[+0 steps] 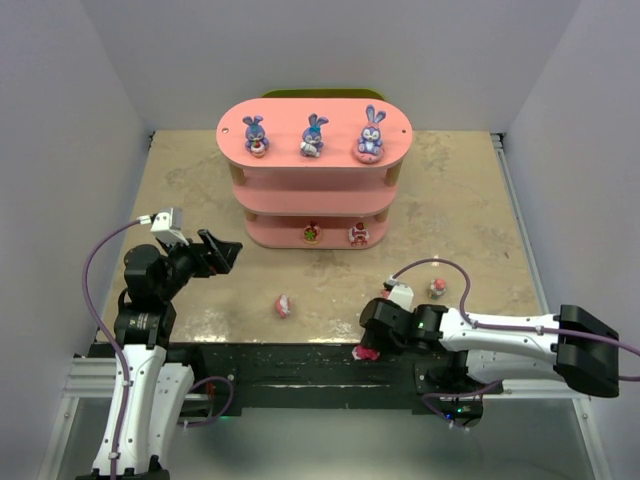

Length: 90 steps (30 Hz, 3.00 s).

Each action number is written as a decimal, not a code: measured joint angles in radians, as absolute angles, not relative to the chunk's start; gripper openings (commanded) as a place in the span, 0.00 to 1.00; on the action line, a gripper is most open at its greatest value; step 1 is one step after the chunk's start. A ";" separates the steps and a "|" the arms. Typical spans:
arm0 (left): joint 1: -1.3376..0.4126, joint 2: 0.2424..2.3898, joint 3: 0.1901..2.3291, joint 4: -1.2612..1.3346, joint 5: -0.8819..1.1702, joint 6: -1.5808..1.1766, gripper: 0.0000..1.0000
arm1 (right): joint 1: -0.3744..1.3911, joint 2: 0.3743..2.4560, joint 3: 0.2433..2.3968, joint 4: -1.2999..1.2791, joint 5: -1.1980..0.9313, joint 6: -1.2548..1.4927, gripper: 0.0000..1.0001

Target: Place and organize the plastic toys onto the shelf

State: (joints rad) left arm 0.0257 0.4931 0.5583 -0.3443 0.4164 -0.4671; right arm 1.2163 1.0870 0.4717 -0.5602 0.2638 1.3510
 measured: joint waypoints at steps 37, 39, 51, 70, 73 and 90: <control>0.026 0.508 0.558 -0.341 0.436 -0.467 0.99 | 1.208 0.959 0.625 -0.549 0.328 1.252 0.00; 0.026 0.509 0.553 -0.320 0.474 -0.463 0.99 | 1.185 0.953 0.634 -0.528 0.322 1.220 0.00; 0.019 0.470 0.462 -0.062 0.820 -0.503 0.99 | 0.853 0.956 0.638 -0.202 -0.027 1.052 0.00; -0.329 0.610 0.511 0.141 0.836 -0.533 0.91 | 0.657 1.172 0.560 0.434 -0.656 1.388 0.00; -0.382 0.617 0.521 0.151 0.838 -0.528 0.91 | 0.653 1.200 0.553 0.494 -0.706 1.451 0.00; -0.572 0.662 0.579 0.131 0.825 -0.417 0.91 | 0.653 1.250 0.488 0.752 -0.825 1.712 0.00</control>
